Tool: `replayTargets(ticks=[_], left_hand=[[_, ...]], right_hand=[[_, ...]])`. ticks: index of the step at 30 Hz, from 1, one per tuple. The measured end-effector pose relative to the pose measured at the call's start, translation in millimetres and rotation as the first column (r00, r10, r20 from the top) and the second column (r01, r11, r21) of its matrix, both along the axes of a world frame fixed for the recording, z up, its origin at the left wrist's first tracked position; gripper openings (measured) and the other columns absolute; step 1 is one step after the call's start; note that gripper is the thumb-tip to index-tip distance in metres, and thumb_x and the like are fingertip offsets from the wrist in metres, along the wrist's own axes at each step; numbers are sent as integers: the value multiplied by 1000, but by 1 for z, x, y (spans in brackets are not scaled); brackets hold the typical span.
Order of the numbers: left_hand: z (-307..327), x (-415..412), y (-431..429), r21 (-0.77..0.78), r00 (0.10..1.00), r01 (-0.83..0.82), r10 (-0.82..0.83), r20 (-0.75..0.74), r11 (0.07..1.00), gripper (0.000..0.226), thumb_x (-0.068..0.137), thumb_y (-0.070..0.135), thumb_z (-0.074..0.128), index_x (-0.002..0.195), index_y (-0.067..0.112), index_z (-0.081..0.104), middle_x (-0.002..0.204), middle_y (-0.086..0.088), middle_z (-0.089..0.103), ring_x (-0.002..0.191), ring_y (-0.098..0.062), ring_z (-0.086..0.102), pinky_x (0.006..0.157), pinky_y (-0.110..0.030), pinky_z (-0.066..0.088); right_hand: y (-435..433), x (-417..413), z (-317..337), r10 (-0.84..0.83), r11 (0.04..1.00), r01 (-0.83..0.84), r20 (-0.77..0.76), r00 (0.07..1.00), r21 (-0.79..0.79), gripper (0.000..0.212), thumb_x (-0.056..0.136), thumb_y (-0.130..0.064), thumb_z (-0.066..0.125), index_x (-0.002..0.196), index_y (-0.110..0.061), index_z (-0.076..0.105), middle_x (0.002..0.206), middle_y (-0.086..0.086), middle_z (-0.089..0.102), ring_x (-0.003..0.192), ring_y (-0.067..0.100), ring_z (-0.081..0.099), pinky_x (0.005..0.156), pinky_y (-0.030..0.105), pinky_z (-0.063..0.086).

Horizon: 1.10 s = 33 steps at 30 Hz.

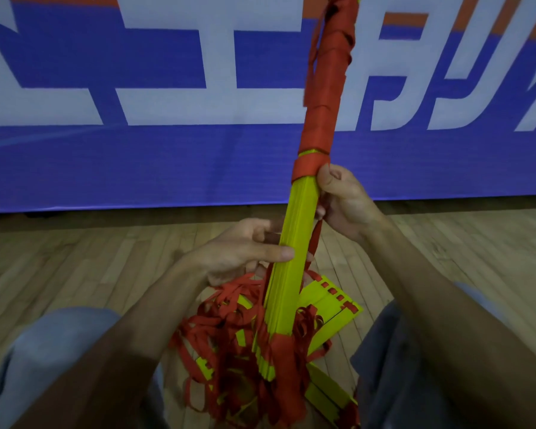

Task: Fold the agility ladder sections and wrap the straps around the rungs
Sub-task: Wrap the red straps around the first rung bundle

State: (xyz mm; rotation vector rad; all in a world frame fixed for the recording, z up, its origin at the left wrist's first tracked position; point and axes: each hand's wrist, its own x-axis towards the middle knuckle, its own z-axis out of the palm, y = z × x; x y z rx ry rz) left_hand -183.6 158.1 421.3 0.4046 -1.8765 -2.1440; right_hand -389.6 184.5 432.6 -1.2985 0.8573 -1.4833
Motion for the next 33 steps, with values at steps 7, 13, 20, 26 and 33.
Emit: replayTargets(ticks=[7,13,20,26,33], left_hand=[[-11,1,0,-222,984,-178,178,-23,959,38,56,21,91,91,14,77,94,-3,73,88,-18,68,75,-29,54],[-8,3,-5,-249,916,-394,401,-23,885,41,54,24,84,92,13,77,90,-10,75,80,-17,70,72,-28,56],[-5,-4,0,-273,832,-535,554,-7,800,34,66,5,85,96,16,75,84,-11,76,75,-18,74,66,-21,55],[-29,-10,-5,-702,706,-483,707,40,523,36,61,49,84,89,29,75,71,0,73,63,-14,69,60,-33,56],[-37,-14,-5,-927,679,-208,729,92,311,42,77,54,72,106,25,64,92,5,68,85,-14,64,72,-40,54]], right_hand=[[2,7,7,-110,993,114,-166,980,12,99,60,-70,75,117,10,58,99,39,59,54,15,57,47,22,46],[7,-7,19,-115,952,145,-125,986,270,94,83,-81,10,119,-12,63,85,13,68,56,23,60,55,32,50],[10,1,26,-132,955,176,-187,973,240,81,86,-73,15,109,-15,68,83,12,71,51,23,61,50,31,52],[4,23,9,-334,924,382,-452,827,15,30,87,-38,68,98,-10,69,73,18,70,50,28,62,50,36,53],[-3,28,-7,-511,826,560,-496,702,-59,28,82,-30,77,97,-7,71,74,12,73,44,19,59,45,29,49]])
